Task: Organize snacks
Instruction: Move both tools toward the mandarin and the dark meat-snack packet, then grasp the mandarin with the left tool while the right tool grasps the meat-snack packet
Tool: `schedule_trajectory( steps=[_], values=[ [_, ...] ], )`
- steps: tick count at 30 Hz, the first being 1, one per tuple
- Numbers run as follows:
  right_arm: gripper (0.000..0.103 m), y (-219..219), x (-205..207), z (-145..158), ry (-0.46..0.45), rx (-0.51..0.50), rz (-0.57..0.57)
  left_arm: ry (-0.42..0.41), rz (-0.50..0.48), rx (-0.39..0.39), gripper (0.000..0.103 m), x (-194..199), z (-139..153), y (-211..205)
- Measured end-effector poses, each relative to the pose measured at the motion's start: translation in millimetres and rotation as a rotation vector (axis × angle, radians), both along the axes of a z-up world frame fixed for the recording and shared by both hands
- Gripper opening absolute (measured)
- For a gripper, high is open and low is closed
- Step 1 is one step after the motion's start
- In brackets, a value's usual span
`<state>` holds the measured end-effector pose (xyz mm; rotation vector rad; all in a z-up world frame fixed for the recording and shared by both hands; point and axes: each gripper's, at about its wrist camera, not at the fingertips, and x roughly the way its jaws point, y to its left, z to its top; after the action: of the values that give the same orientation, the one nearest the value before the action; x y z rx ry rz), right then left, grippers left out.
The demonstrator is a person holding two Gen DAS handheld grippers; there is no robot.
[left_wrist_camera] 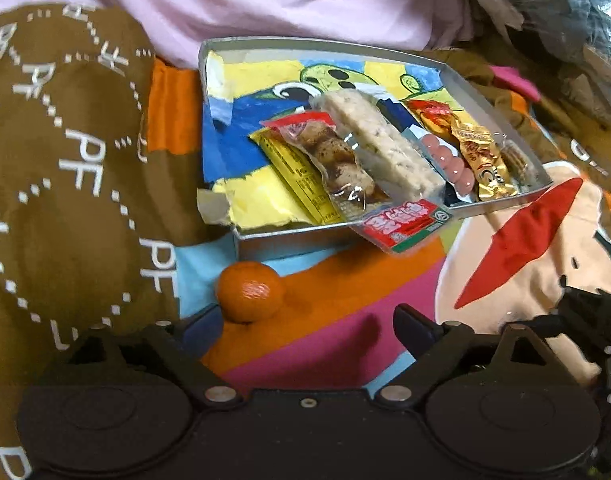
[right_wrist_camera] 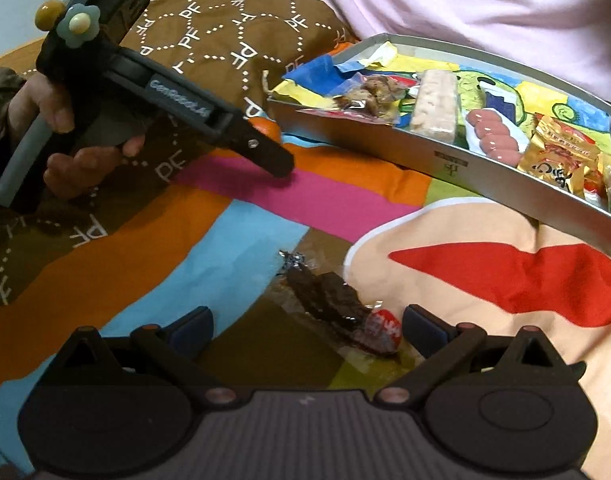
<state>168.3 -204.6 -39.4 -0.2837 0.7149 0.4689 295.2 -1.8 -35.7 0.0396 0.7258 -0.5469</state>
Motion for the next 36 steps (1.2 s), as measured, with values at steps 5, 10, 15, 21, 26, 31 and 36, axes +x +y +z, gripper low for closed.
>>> schedule_trajectory(
  steps=[5, 10, 15, 21, 26, 31, 36],
  values=[
    [0.099, 2.6, -3.2, 1.7, -0.004, 0.002, 0.012, -0.051, 0.090, 0.087, 0.085, 7.1, -0.7, -4.2],
    [0.094, 2.8, -2.5, 1.1, -0.006, -0.005, 0.015, -0.015, 0.149, 0.015, 0.059, 19.3, -2.8, 7.2],
    [0.091, -1.2, 0.2, 0.9, -0.028, -0.051, -0.030, 0.021, 0.188, -0.019, 0.039, 20.5, -4.3, 15.6],
    [0.092, -11.1, 4.5, 3.3, 0.012, -0.055, -0.041, 0.034, 0.180, -0.055, 0.039, 2.8, -1.6, 14.5],
    [0.078, -10.0, 2.0, 4.3, 0.012, -0.055, -0.052, -0.002, 0.154, -0.050, 0.038, -31.2, 0.4, 4.6],
    [0.060, -11.9, -2.3, 7.7, 0.003, -0.044, -0.089, 0.004, 0.141, -0.045, 0.038, -62.8, -3.4, -5.2],
    [0.046, -3.0, -12.6, 8.0, -0.027, -0.087, -0.103, 0.065, 0.143, -0.066, 0.038, -89.2, -10.9, -13.0]
  ],
)
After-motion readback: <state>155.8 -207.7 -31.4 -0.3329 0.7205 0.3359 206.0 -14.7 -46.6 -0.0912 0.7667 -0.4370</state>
